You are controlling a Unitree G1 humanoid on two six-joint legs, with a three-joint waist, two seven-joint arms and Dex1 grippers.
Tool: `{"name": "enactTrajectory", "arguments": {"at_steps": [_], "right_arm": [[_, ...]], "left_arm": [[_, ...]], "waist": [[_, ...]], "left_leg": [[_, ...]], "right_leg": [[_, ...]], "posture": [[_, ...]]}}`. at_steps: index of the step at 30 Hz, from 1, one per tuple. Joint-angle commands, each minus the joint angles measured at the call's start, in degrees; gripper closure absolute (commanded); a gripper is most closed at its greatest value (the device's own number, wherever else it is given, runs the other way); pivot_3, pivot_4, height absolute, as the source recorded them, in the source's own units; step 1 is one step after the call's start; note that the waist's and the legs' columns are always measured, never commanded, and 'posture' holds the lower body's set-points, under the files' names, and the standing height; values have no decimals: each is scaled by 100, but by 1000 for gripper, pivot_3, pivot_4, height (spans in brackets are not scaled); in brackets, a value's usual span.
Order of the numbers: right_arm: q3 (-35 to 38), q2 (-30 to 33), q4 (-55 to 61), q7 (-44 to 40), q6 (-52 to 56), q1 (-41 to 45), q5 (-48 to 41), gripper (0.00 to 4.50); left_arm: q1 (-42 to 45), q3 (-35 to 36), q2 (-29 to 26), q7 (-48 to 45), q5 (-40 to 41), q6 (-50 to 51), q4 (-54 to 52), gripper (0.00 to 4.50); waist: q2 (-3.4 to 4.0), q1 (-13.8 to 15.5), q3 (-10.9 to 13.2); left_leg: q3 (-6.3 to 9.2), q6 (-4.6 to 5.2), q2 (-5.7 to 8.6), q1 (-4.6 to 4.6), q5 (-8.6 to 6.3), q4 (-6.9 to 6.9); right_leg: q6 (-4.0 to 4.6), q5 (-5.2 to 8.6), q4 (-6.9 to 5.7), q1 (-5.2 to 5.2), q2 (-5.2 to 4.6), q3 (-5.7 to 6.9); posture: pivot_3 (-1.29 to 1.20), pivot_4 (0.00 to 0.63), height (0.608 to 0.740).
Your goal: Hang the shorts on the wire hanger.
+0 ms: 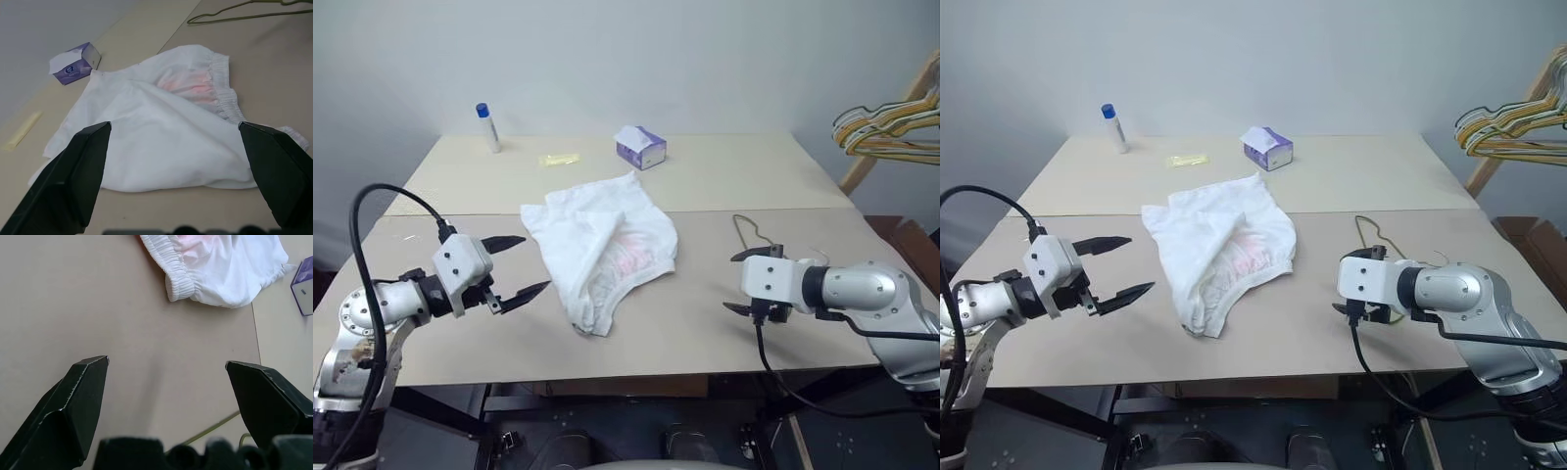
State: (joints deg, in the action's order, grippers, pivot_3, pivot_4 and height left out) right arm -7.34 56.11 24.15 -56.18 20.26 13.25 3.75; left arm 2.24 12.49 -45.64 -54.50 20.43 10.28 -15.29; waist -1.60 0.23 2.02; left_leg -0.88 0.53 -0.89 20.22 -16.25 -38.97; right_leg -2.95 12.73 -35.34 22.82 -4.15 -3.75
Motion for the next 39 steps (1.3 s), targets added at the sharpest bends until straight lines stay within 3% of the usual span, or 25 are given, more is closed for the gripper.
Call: {"name": "enactTrajectory", "arguments": {"at_steps": [1,12,20,23,26,30,36,39], "right_arm": [[81,-3,35,-4,-123,163,-1,19],[69,-13,47,-3,-96,158,-4,19],[196,-39,197,108,144,130,-18,19],[376,-138,400,271,414,115,-89,19],[396,-201,560,433,577,-69,-19,19],[319,-278,665,600,701,-203,63,19],[427,-220,721,645,848,-266,69,19],[372,-173,677,614,800,-225,95,19]], "left_arm": [[35,217,-78,65,119,42,-229,0],[31,242,-44,148,134,128,-299,0],[669,-69,43,797,-6,941,-421,0],[1122,-301,266,1188,136,1655,-564,0],[1746,-977,551,1708,-274,2398,-629,0],[2567,-1401,1443,2813,-564,3559,-279,0],[2918,-1797,2393,3739,-1003,4156,302,0],[3000,-2156,2596,3928,-1333,4079,719,0]], "waist": [[0,14,0],[0,42,0],[-1,36,0],[-2,30,-1],[-6,21,-4],[-13,-19,-7],[-14,-211,-8],[-15,-266,-7]], "left_leg": [[0,0,0,0,0,0],[0,0,0,0,0,0],[0,0,0,-1,0,-2],[1,0,2,0,0,-3],[3,0,4,2,0,-4],[7,0,9,-1,0,-10],[12,0,12,-1,0,-10],[16,0,13,-2,0,-10]], "right_leg": [[0,0,0,0,0,0],[0,0,0,0,0,0],[-1,0,0,-3,1,1],[-2,-1,1,-4,0,1],[-4,-2,2,-5,0,1],[-12,-7,13,-23,0,1],[-12,-10,17,-24,0,-2],[-11,-10,15,-24,1,-2]], "posture": [[61,0,740],[59,0,740],[-3,0,740],[-20,0,740],[-35,0,740],[-52,0,740],[-64,0,740],[-68,0,740]]}}
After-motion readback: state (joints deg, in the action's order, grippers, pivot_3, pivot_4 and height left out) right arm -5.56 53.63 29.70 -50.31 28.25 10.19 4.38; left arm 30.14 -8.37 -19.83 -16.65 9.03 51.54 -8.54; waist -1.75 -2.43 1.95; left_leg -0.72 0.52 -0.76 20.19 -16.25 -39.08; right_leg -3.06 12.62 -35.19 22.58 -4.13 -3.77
